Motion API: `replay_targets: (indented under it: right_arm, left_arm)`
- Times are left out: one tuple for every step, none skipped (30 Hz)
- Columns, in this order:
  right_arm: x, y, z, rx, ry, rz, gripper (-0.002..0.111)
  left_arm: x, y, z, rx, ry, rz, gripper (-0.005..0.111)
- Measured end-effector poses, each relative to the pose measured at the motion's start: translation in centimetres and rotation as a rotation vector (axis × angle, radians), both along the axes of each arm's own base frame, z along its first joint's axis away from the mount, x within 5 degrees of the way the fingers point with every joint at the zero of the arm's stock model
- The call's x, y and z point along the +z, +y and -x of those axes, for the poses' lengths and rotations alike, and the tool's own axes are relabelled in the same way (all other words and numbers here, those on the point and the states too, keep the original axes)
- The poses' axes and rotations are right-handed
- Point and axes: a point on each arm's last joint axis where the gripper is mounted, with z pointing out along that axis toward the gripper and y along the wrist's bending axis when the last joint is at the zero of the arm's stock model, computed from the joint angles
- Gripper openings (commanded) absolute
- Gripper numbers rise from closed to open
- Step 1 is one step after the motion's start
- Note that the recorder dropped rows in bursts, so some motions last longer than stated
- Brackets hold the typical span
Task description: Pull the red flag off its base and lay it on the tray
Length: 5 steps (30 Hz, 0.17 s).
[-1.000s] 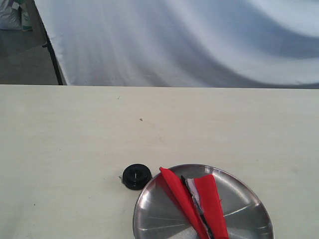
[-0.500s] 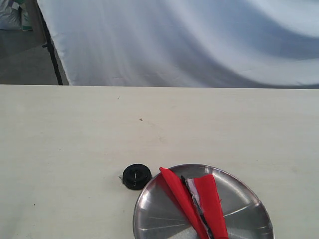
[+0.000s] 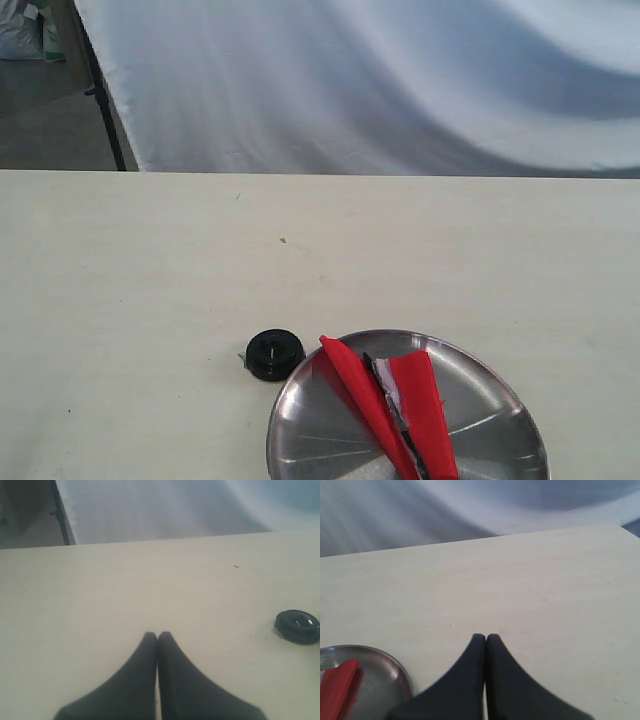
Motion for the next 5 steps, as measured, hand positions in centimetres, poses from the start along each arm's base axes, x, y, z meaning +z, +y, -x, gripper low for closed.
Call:
replay_targets:
  right_arm:
    - [0.00,0.00,0.00,0.000,0.000,0.000,0.000]
    - [0.00,0.00,0.00,0.000,0.000,0.000,0.000]
    - [0.00,0.00,0.00,0.000,0.000,0.000,0.000]
    - [0.00,0.00,0.00,0.000,0.000,0.000,0.000]
    - [0.00,0.00,0.00,0.000,0.000,0.000,0.000]
  left_arm:
    - [0.00,0.00,0.00,0.000,0.000,0.000,0.000]
    - [0.00,0.00,0.00,0.000,0.000,0.000,0.000]
    - [0.00,0.00,0.00,0.000,0.000,0.000,0.000]
    - [0.00,0.00,0.00,0.000,0.000,0.000,0.000]
    - [0.00,0.00,0.00,0.000,0.000,0.000,0.000]
